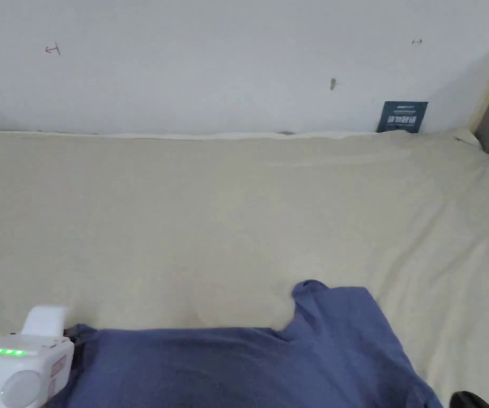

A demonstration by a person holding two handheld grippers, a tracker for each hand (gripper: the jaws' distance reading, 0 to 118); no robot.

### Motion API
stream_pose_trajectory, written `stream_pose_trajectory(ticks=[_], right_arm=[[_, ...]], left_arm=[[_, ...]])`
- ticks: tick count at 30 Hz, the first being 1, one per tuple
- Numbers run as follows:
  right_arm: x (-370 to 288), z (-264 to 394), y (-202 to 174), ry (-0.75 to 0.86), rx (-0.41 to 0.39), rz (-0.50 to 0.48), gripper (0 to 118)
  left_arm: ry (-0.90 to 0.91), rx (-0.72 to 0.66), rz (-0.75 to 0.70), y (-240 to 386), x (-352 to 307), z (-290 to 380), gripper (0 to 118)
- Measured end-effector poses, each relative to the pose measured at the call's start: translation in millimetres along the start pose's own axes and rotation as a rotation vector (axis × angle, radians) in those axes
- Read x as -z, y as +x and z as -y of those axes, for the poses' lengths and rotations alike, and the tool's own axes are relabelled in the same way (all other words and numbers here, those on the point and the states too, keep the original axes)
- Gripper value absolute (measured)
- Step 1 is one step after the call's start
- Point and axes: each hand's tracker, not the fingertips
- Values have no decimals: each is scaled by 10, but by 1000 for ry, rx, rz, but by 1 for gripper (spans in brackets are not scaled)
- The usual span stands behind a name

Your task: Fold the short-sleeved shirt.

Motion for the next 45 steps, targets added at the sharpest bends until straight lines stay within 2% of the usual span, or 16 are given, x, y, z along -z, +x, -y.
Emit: stream_pose_trajectory(ticks=[2,3,4,6,8,10,13,18,19,21,22,23,27,31,36,45], right_arm=[[345,-89,94,-76,-19,-43,79],[570,-142,143,-114,-37,-49,106],[810,-196,195,-159,-54,-39,117],[1268,-291,327,-177,-72,-43,117],[1809,-367,416,-287,-117,-10,117],[2347,-411,532,-425,-95,0,111],[2888,-483,595,-534,-30,-70,88],[3473,-328,553,-679,-188,-11,87],[3534,-267,562,-713,-199,-9,87],[3476,-271,615,-672,-123,-48,80],[3394,-312,623,-628,-116,-20,54],[3325,-359,602,-572,-152,32,2],[2951,-520,619,-502,-174,14,0],[2499,-593,693,-332,-79,-43,0],[1881,-737,699,-211,-73,-35,0],[957,-527,815,-145,-65,-65,0]], left_arm=[[28,1,26,-24,-95,-33,0],[40,7,28,-37,-137,-37,0],[-83,-80,127,-17,-153,44,0],[-55,-132,157,-86,-211,42,0],[-59,-150,172,-133,-246,56,0],[-62,-154,172,-158,-262,81,0],[-60,-154,167,-185,-256,117,0],[-59,-182,185,-215,-267,120,0],[-61,-182,187,-222,-273,118,0],[-58,-192,188,-175,-350,100,0],[-62,-212,195,-190,-363,94,0],[-55,-235,204,-201,-379,96,0],[-27,-256,199,-191,-455,54,0],[20,-305,211,-174,-662,0,0],[83,-325,176,-199,-982,-10,0],[143,-360,168,-158,-1720,417,0]])
